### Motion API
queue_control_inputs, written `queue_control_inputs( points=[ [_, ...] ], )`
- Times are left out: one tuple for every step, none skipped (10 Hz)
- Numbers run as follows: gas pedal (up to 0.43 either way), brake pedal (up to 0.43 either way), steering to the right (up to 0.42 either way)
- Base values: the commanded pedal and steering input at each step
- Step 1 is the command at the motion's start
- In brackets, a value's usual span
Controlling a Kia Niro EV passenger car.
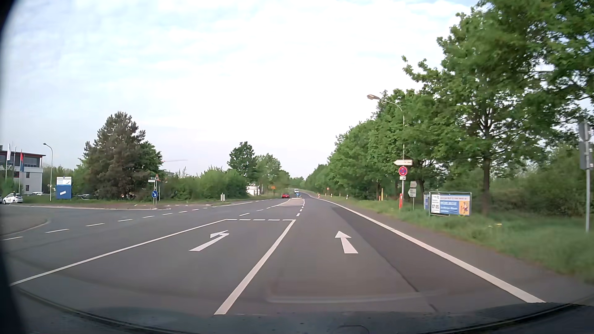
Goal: Follow the waypoints while adhering to traffic rules and regulations
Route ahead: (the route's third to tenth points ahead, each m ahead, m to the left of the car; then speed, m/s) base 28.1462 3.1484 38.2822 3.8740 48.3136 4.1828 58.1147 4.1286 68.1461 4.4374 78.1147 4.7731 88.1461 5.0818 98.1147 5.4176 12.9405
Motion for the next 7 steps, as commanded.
queue_control_inputs(
  points=[
    [0.13,0.0,0.0],
    [0.138,0.0,-0.001],
    [0.138,0.0,-0.001],
    [0.138,0.0,-0.001],
    [0.138,0.0,-0.001],
    [0.138,0.0,-0.001],
    [0.15,0.0,-0.002]
  ],
)
